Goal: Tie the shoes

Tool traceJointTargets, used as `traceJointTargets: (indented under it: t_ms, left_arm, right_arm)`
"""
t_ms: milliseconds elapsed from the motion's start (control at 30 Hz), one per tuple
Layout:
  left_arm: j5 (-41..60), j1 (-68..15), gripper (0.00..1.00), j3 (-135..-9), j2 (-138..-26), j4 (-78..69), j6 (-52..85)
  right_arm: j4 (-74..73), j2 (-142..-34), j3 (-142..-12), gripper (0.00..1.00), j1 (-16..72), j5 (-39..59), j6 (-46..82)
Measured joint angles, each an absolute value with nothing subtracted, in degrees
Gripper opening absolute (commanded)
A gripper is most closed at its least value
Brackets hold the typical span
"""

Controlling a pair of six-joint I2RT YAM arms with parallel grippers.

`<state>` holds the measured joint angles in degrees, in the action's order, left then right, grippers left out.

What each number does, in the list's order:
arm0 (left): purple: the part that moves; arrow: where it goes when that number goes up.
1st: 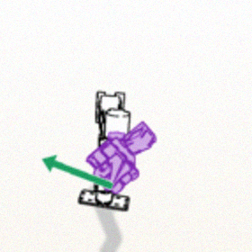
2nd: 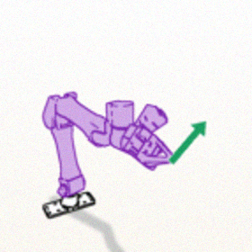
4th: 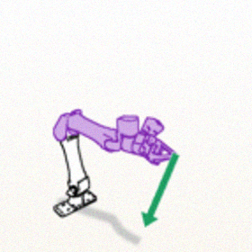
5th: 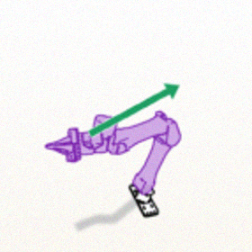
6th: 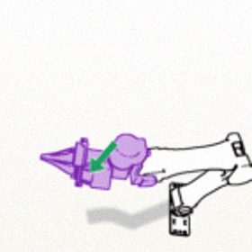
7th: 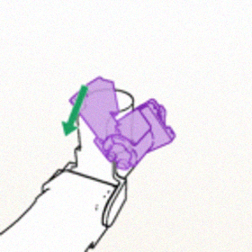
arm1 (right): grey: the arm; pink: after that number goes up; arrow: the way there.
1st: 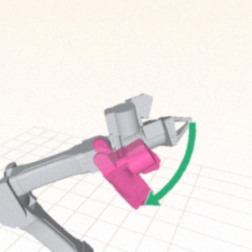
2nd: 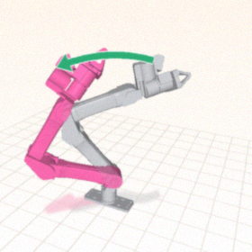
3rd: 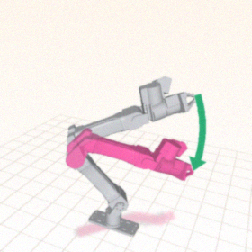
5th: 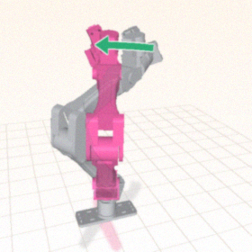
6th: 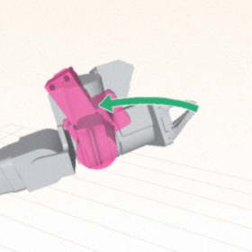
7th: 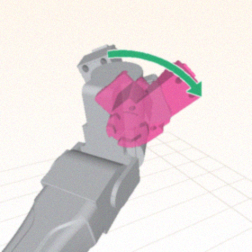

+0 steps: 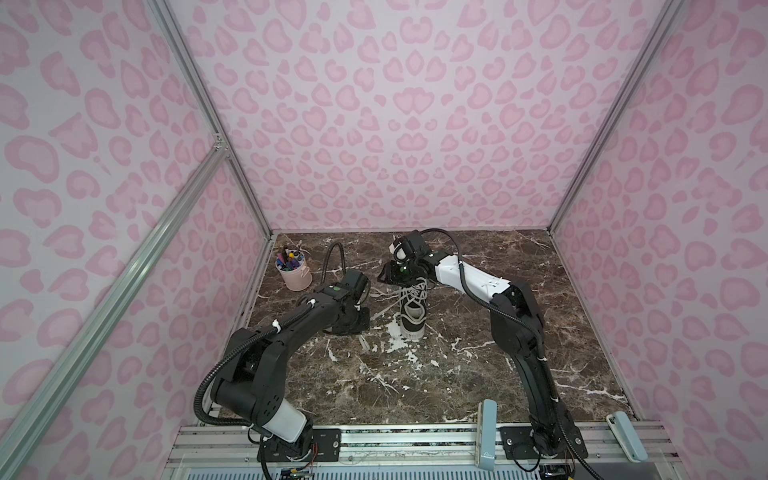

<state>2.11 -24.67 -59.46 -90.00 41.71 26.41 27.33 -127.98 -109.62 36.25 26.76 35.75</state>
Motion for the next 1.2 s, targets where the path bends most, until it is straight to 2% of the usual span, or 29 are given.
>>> traceJointTargets:
  t_ms: [100,233,467,567,600,733,867,1200]
  left_arm:
    - [2.09,-24.67,0.48,-59.42,-90.52,41.80,26.24]
    - [0.99,-24.67,0.57,-59.46,-90.50,42.83,24.88]
    - [-2.37,-24.69,0.67,-59.46,-88.60,45.28,20.84]
    - [-2.55,-24.40,0.84,-59.46,-87.96,45.28,19.84]
    - [-2.57,-24.36,0.86,-59.46,-87.68,45.28,19.77]
    - [-3.03,-24.18,0.88,-61.17,-85.86,46.83,18.46]
    - [-2.68,-24.12,0.85,-63.13,-85.43,46.44,16.32]
    - [7.92,-24.38,0.78,-67.26,-97.19,36.32,10.85]
  right_arm:
    - [26.70,-123.42,-106.24,0.50,35.14,26.68,35.16]
    - [27.81,-117.86,-101.03,0.51,32.45,26.46,34.28]
    - [27.97,-104.62,-86.32,0.52,26.30,25.50,31.07]
    - [27.38,-99.98,-79.59,0.52,23.22,24.91,30.57]
    - [27.03,-98.54,-77.78,0.52,22.37,24.60,30.41]
    - [25.06,-95.92,-74.13,0.51,20.88,25.32,30.41]
    - [24.08,-95.77,-73.38,0.51,19.62,26.00,30.39]
    - [23.83,-95.64,-71.20,0.50,18.31,27.70,29.36]
